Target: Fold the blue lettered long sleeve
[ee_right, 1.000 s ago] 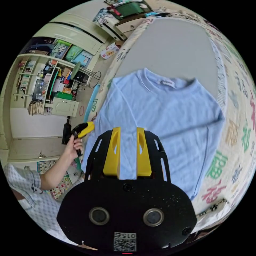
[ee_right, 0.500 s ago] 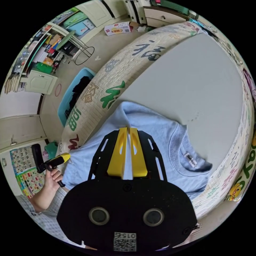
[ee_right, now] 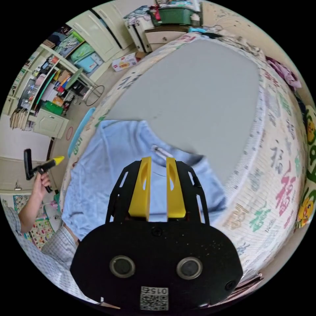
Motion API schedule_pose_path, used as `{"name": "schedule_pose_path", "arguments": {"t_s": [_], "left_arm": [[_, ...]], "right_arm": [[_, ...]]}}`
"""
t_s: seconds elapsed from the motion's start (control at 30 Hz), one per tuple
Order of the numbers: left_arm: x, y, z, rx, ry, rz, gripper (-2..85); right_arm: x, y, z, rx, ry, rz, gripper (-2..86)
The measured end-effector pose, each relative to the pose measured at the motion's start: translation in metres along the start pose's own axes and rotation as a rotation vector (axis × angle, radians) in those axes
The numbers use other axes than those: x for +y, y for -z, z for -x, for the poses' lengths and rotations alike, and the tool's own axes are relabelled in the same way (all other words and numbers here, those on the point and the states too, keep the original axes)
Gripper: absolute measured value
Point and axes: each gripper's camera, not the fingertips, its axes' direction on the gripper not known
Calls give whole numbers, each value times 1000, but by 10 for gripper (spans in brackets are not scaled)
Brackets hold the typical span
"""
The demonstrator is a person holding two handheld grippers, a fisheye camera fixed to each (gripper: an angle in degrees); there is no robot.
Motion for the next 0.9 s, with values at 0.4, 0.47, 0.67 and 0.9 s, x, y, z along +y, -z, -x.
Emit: {"name": "schedule_pose_path", "arguments": {"t_s": [0.4,0.47,0.67,0.9], "left_arm": [[-187,-273,-118,-152,-405,295,134],[-190,-291,-120,-172,-431,311,127],[-198,-344,-108,-145,-455,463,86],[-244,-357,-110,-170,-416,351,6]], "right_arm": [[82,-79,-156,-58,-154,146,148],[91,-90,-159,-7,-135,149,134],[128,-125,-181,-14,-103,179,53],[188,-130,-229,30,-178,65,-2]]}}
